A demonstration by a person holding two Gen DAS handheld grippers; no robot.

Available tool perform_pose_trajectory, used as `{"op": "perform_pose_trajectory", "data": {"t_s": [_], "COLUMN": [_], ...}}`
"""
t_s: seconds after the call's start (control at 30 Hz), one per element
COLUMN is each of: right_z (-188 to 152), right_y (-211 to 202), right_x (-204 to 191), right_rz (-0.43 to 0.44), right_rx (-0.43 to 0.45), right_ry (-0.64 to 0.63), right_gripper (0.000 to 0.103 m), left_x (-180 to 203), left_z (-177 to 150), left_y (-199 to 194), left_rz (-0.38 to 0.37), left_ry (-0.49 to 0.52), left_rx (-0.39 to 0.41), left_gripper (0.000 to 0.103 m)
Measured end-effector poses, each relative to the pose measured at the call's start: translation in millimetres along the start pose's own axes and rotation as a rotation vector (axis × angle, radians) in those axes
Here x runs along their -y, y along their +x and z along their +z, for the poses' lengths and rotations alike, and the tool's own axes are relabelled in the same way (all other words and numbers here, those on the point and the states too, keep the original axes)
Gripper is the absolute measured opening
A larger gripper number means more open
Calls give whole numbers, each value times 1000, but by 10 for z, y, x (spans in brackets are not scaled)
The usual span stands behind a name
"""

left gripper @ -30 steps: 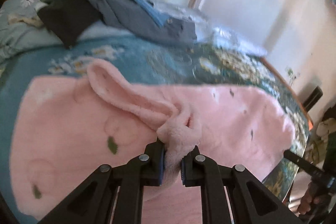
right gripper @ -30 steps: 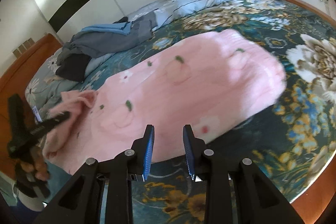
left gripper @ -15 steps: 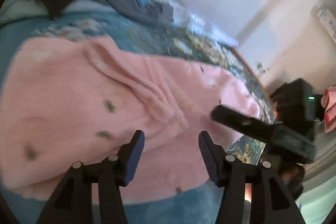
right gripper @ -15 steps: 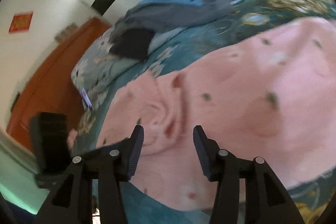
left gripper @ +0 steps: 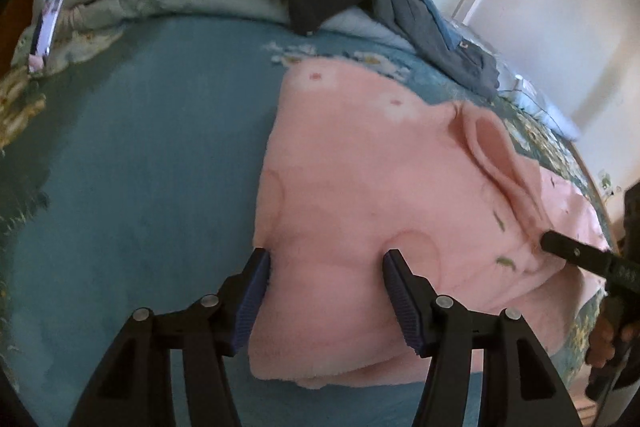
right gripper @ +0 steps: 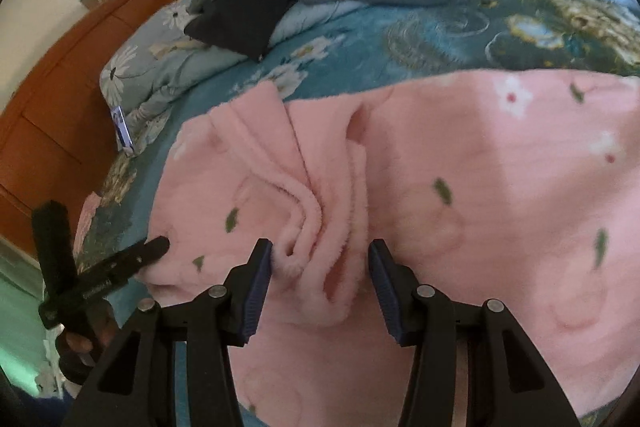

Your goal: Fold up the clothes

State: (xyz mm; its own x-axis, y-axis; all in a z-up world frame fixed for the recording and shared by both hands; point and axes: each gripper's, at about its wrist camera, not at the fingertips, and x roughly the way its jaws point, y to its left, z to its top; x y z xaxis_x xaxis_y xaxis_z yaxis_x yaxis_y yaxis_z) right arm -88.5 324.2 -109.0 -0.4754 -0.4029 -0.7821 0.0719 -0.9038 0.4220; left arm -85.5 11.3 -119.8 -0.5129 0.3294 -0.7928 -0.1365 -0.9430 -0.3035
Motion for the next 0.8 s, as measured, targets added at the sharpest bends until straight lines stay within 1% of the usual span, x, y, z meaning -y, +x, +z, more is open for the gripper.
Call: {"op": "perform_pose_trajectory", "data": {"t_s": [0.03, 0.07, 0.17, 0.23, 0.27, 0.3, 0.33, 0.4, 0.47, 0.53, 0.57, 0.63, 0.7, 0.8], "right_z": [26, 48, 122, 184, 211, 238, 268, 335, 366, 333, 299, 192, 38, -173], "right_y": [40, 66, 126, 148, 137, 126, 97, -43, -363, -660, -757, -753, -574, -326], "right_x": [16, 44, 74, -14, -72, -131, -190, -318, -451, -449, -397, -165, 148, 494], "right_rz": [-4, 9, 85, 100, 91, 82, 71, 47, 64, 82, 86, 71, 37, 32], "right_rx": [-8, -9, -3, 11, 19, 27, 38, 81, 184, 254, 269, 237, 157, 72], "right_ry": [8, 32, 115, 115, 102, 88, 70, 14, -68, -99, -94, -32, 69, 200], "right_gripper": [51, 51, 51, 49, 35, 23, 13, 12, 11, 11, 11, 11, 11, 12], "left_x": [-16, -33, -127, -168, -179, -168, -156, -126, -103, -89, -81, -51, -10, 16], "left_z": [-4, -4, -11, -14, -14, -8, -3, 11, 21, 26, 31, 34, 24, 0], "left_y": [-17, -32, -55, -36, -27, -32, -37, -55, -91, -138, -149, -155, -122, -27], "left_rz": [-7, -13, -31, -41, -43, -40, -38, -39, -51, -87, -106, -127, -122, -114], "left_ry": [1, -2, -27, -48, -55, -53, -51, -46, -44, -48, -51, -50, -36, -38], "left_rx": [4, 5, -1, -10, -13, -12, -11, -10, -7, -8, -13, -25, -42, -85], "left_gripper": [62, 62, 63, 63, 63, 63, 63, 63, 63, 63, 63, 64, 64, 64]}}
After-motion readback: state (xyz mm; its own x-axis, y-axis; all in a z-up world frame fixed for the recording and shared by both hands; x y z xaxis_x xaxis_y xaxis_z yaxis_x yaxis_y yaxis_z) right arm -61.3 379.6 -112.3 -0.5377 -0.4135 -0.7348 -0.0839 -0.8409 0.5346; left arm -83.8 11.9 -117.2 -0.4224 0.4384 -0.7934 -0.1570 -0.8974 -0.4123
